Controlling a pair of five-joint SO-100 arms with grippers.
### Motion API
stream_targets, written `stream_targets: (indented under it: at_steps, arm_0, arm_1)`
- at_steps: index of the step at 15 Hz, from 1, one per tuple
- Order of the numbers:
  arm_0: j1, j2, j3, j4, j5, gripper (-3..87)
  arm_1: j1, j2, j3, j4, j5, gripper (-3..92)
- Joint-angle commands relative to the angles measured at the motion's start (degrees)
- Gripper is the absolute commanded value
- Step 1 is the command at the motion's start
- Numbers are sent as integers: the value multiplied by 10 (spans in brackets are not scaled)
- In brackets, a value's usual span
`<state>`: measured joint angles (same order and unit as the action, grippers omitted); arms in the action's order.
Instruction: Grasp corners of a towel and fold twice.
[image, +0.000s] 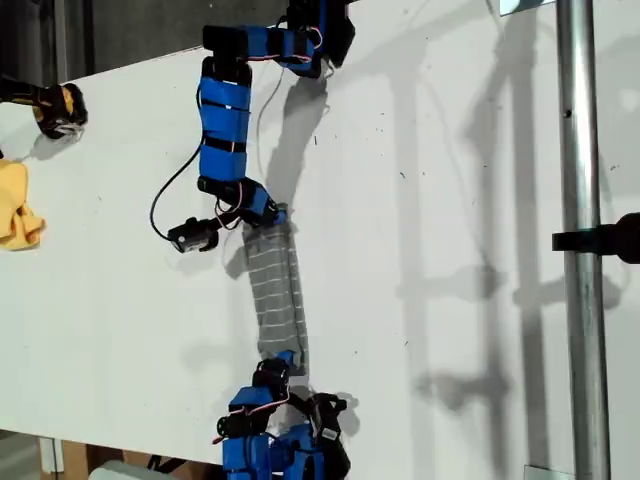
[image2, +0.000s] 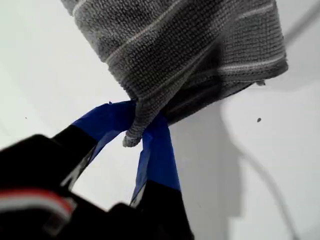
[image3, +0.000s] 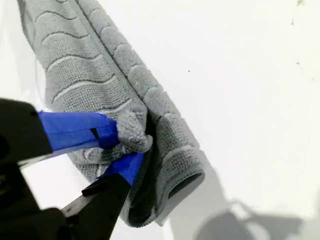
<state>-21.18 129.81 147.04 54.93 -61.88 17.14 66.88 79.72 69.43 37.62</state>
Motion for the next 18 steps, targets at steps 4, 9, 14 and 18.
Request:
stream_targets:
  at_steps: [4,9,14,18]
  arm_0:
    - [7,-62,-54,17,-18,122]
    - [35,38,-149,149,-23,338]
    - [23,328,-70,190,-40,253]
    - [63,658,135,146,-77,202]
  arm_1:
    - [13,13,-11,25,11,140]
    - [29,134,-13,74,11,359]
    - [79,390,97,108,45,352]
    - [86,664,350,91,136,342]
